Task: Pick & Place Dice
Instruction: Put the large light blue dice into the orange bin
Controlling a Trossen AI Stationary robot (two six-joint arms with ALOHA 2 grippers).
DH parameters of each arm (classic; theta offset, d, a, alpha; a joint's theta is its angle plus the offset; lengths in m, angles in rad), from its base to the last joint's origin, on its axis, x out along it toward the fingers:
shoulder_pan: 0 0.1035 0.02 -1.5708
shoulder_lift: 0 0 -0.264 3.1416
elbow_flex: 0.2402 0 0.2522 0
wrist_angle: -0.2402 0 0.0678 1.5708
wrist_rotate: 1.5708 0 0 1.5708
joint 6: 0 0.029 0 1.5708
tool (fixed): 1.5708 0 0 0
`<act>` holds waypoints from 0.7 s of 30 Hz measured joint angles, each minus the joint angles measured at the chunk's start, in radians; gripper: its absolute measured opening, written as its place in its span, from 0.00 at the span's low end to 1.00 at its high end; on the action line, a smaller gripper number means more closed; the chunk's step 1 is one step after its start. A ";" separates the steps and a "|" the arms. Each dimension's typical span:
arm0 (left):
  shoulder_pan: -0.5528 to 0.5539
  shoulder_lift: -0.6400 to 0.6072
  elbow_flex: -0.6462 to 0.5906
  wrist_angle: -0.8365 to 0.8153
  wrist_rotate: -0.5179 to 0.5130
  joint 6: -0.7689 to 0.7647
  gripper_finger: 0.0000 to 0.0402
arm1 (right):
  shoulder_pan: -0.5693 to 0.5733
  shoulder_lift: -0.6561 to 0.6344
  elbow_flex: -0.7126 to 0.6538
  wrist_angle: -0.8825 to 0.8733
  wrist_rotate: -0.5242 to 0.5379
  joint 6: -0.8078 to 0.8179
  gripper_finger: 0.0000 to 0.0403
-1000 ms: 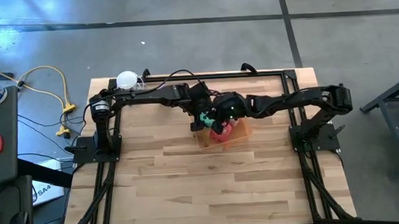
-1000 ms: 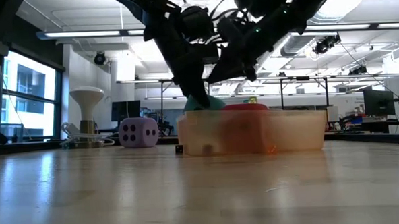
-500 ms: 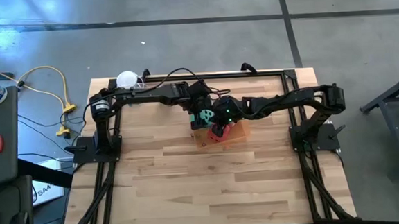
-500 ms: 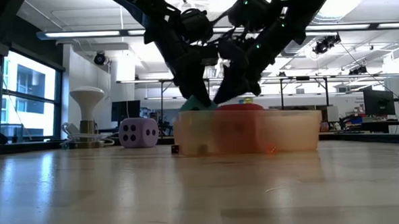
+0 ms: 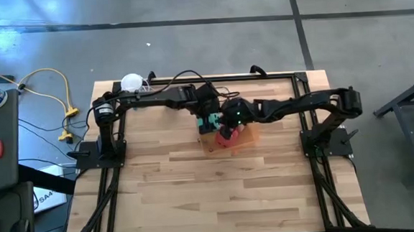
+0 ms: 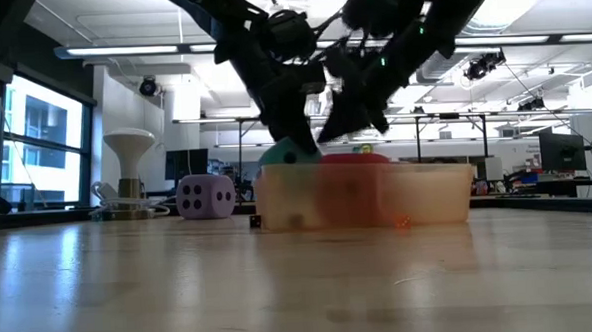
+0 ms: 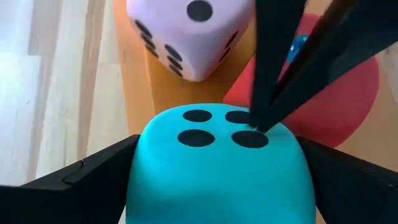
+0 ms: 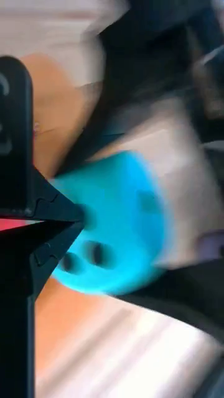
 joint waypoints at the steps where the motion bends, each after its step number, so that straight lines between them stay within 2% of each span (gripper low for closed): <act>1: -0.001 0.000 0.001 0.001 0.003 0.001 1.00 | 0.000 -0.017 0.000 0.020 0.010 -0.002 0.01; 6: -0.001 0.000 0.001 0.008 0.055 0.003 1.00 | -0.002 -0.050 0.002 0.100 0.024 -0.053 0.01; 11: -0.008 0.000 0.001 0.027 0.063 0.029 1.00 | -0.020 -0.022 0.002 0.113 -0.099 -0.057 0.01; 21: -0.013 0.002 -0.003 0.058 0.059 0.039 1.00 | -0.022 0.025 0.004 0.097 -0.102 -0.075 0.01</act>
